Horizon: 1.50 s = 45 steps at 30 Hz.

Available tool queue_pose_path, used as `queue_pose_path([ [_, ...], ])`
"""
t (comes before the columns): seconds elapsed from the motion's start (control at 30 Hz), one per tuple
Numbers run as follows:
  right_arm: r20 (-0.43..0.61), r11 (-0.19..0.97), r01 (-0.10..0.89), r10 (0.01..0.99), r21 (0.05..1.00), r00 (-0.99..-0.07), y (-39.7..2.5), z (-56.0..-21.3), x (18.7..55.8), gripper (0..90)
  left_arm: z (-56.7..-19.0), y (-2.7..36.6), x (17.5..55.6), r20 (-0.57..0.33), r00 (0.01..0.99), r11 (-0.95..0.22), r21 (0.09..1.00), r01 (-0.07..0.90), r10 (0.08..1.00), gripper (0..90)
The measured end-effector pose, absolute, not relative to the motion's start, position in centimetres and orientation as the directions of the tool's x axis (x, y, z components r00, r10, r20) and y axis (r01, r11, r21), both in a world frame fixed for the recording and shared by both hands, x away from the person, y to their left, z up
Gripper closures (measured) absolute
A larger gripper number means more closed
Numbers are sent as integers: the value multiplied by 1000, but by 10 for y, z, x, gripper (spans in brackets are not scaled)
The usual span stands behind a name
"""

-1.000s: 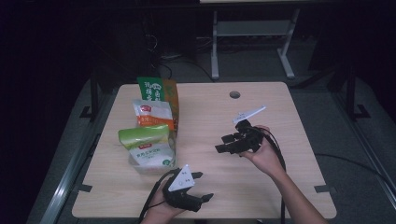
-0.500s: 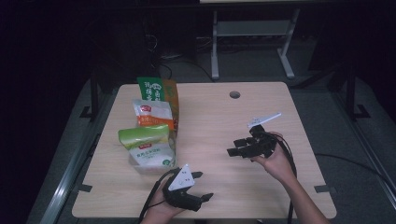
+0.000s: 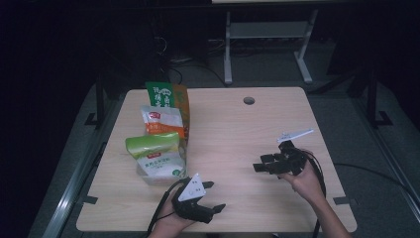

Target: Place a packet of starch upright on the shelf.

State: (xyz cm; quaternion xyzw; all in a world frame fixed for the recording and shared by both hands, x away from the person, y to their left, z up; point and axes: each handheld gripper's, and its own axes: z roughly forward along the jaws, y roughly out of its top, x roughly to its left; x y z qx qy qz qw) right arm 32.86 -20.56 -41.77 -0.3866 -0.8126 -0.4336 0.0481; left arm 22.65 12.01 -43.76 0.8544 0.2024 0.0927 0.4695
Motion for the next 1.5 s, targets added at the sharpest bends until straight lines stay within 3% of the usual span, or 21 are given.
queue_pose_path([
  [1.5, 459, 187, 711, 647, 678, -608, -273, -455, 252, 394, -439, 120, 226, -35, 906, -482, 838, 256, 422, 239],
])
